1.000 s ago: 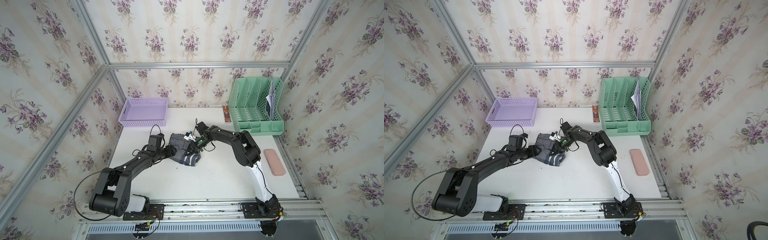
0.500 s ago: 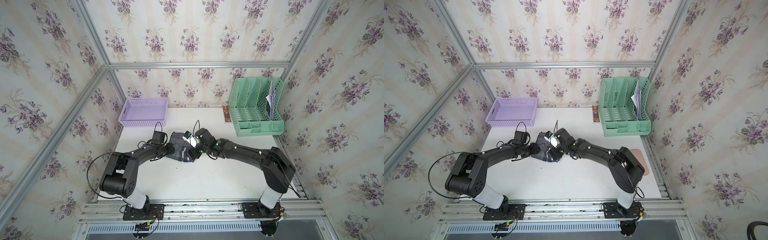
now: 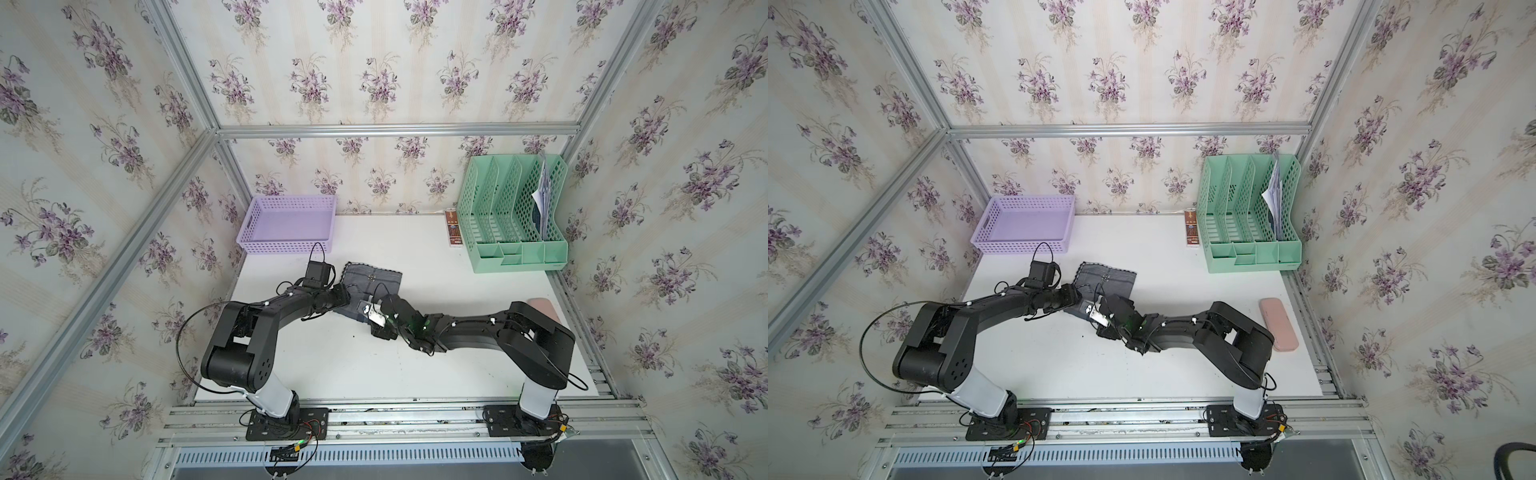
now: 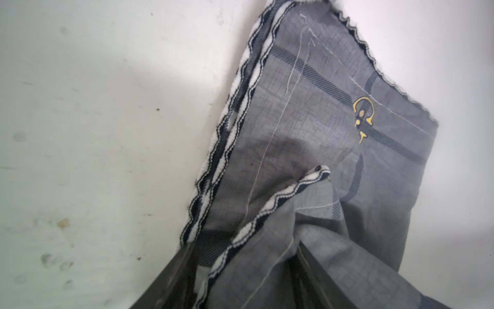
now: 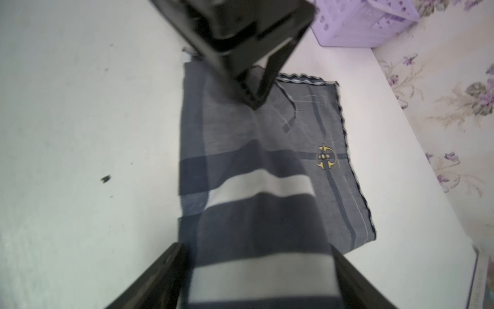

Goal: Roll up the pillowcase
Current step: Roll the pillowcase at the center of the board.

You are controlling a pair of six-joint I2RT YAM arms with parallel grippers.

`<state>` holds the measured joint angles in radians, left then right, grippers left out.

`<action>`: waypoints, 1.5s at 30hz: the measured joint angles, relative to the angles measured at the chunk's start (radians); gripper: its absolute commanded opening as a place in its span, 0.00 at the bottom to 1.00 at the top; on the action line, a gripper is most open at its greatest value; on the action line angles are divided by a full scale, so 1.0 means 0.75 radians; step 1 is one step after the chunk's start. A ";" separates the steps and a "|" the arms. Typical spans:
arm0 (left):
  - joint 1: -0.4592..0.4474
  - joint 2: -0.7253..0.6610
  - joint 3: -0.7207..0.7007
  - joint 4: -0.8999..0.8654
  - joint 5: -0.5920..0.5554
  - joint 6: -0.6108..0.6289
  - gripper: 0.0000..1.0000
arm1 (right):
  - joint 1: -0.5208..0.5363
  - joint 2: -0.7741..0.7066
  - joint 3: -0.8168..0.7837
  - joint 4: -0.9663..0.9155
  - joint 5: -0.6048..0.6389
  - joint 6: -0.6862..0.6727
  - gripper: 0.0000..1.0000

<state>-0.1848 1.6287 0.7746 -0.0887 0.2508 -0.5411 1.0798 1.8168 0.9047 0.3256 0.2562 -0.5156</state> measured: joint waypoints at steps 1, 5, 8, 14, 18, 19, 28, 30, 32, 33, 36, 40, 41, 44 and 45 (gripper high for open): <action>0.000 0.001 0.003 -0.002 0.000 0.000 0.61 | 0.007 -0.006 -0.010 0.019 0.004 -0.029 0.83; 0.001 0.004 0.009 -0.011 0.000 -0.001 0.61 | -0.014 0.031 0.061 0.048 0.020 -0.078 0.79; 0.001 0.002 0.010 -0.014 0.000 -0.001 0.61 | -0.032 0.090 0.102 0.027 0.017 -0.054 0.77; 0.001 -0.008 0.015 -0.049 -0.006 0.000 0.61 | -0.015 -0.125 -0.033 0.029 0.033 -0.011 0.80; 0.001 -0.005 0.028 -0.075 -0.007 -0.001 0.61 | 0.077 -0.254 -0.136 0.172 0.077 -0.108 0.83; 0.001 -0.004 0.029 -0.075 -0.007 -0.001 0.61 | 0.096 -0.269 -0.156 0.188 0.078 -0.155 0.83; 0.001 -0.006 0.028 -0.077 -0.006 -0.002 0.62 | 0.178 -0.059 -0.037 0.201 0.119 -0.369 0.85; 0.001 -0.006 0.028 -0.078 -0.005 -0.002 0.62 | 0.175 0.016 0.026 0.184 0.129 -0.401 0.85; 0.002 -0.006 0.028 -0.078 -0.005 -0.002 0.62 | 0.172 0.099 0.100 0.157 0.139 -0.417 0.85; 0.002 -0.007 0.028 -0.078 -0.005 -0.002 0.62 | 0.167 0.138 0.135 0.146 0.142 -0.433 0.85; 0.002 -0.010 0.028 -0.087 -0.005 -0.002 0.62 | 0.145 0.250 0.229 0.095 0.150 -0.432 0.85; 0.002 -0.026 0.022 -0.112 -0.005 -0.010 0.62 | 0.100 0.333 0.298 0.074 0.165 -0.410 0.82; 0.002 -0.031 0.021 -0.121 -0.005 -0.011 0.62 | 0.091 0.351 0.313 0.085 0.172 -0.393 0.79; 0.002 -0.041 0.021 -0.148 -0.008 -0.012 0.63 | 0.064 0.411 0.374 0.087 0.204 -0.380 0.46; 0.002 -0.046 0.021 -0.157 -0.010 -0.014 0.63 | 0.057 0.426 0.389 0.076 0.201 -0.368 0.34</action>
<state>-0.1837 1.5940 0.7906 -0.2066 0.2432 -0.5514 1.1225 2.1365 1.1965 0.3824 0.4068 -0.7918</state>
